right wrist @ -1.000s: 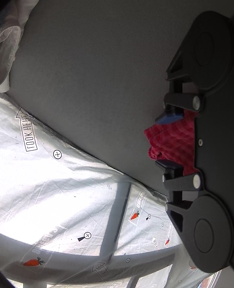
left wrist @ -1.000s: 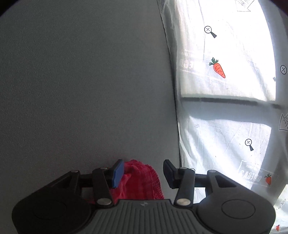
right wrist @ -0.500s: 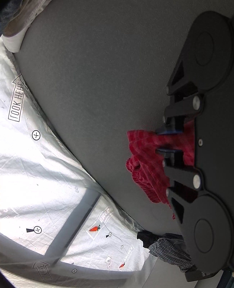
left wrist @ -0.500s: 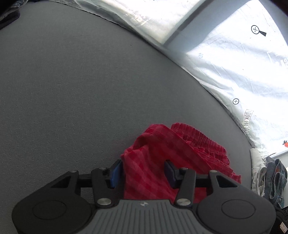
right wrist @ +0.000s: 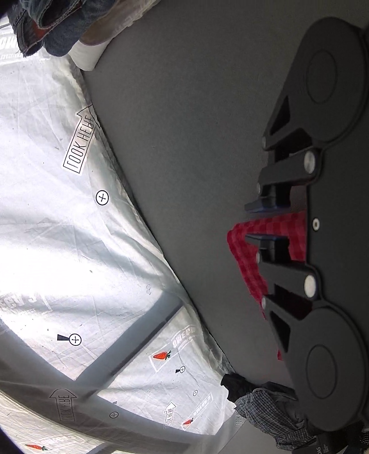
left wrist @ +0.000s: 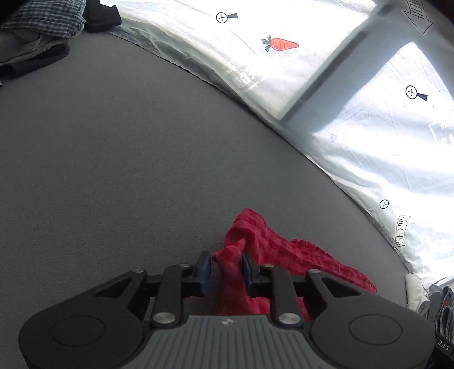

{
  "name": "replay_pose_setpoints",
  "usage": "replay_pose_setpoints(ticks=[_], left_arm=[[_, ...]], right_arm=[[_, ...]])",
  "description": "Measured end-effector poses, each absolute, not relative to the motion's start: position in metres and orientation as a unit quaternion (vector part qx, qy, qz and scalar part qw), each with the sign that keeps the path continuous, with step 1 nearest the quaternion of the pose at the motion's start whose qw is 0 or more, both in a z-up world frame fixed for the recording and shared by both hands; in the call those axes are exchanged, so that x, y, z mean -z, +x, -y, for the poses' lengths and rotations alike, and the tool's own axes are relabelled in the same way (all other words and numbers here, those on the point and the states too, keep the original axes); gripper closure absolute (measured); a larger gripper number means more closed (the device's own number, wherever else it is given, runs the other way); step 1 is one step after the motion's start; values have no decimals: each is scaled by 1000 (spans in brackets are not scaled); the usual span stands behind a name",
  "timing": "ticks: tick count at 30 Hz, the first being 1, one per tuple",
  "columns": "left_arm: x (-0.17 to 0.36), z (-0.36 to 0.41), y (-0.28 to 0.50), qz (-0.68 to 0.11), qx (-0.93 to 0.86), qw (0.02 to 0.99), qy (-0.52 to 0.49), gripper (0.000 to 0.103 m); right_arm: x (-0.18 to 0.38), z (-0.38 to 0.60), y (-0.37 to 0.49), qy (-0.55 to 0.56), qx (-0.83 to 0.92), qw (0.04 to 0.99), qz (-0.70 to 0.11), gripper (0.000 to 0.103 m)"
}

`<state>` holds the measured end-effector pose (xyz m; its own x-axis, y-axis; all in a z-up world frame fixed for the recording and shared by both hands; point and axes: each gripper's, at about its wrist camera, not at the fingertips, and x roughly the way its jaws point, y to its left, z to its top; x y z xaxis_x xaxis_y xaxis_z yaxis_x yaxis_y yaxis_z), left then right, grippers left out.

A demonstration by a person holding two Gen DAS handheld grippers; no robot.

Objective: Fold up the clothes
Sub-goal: 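Lay the folded red shorts flat and open both grippers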

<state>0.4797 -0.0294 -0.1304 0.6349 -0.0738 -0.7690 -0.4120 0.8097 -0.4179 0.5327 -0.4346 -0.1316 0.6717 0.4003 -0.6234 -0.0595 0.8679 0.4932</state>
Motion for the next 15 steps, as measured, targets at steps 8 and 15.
replay_pose_setpoints(ticks=[8,15], left_arm=[[117,68,465,-437,-68,882,-166,27],[132,92,480,-469,-50,875,-110,22]], right_arm=[[134,398,510,81,-156,900,-398,29],[147,370,517,53,-185,885,-424,19]])
